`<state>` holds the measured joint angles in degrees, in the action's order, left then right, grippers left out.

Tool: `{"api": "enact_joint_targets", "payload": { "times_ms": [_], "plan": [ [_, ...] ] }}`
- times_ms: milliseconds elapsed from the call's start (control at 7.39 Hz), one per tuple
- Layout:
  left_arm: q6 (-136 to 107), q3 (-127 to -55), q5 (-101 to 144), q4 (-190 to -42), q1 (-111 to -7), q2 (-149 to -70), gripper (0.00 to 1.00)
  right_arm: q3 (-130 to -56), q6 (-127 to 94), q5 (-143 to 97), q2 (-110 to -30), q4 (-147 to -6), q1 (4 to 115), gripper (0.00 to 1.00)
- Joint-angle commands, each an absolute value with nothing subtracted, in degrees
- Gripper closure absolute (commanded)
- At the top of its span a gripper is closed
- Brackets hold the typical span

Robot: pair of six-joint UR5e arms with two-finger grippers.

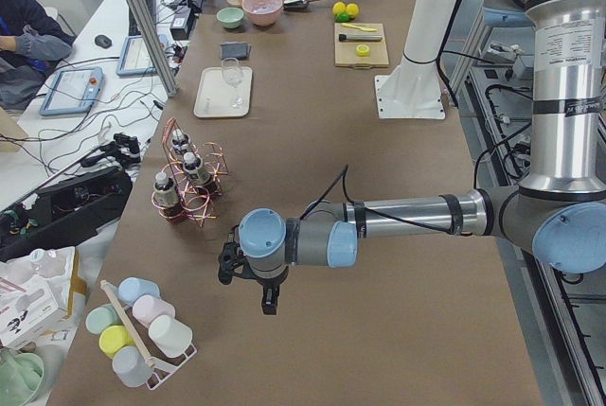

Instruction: Take tea from basket to plate

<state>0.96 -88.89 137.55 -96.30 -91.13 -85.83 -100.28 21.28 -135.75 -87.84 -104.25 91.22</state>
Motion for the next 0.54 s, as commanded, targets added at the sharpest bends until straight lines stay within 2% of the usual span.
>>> {"api": "enact_joint_targets", "payload": {
  "times_ms": [0,406],
  "plan": [
    [0.9,-89.7,137.5,-95.4,-91.1,-86.7,0.02,-100.0,21.3,-135.9,-88.2,-104.2,90.7,0.0],
    [0.9,-90.2,137.5,-92.7,-91.1,-89.2,0.02,-100.5,21.3,-135.8,-88.3,-104.4,90.8,0.0]
  ]
}}
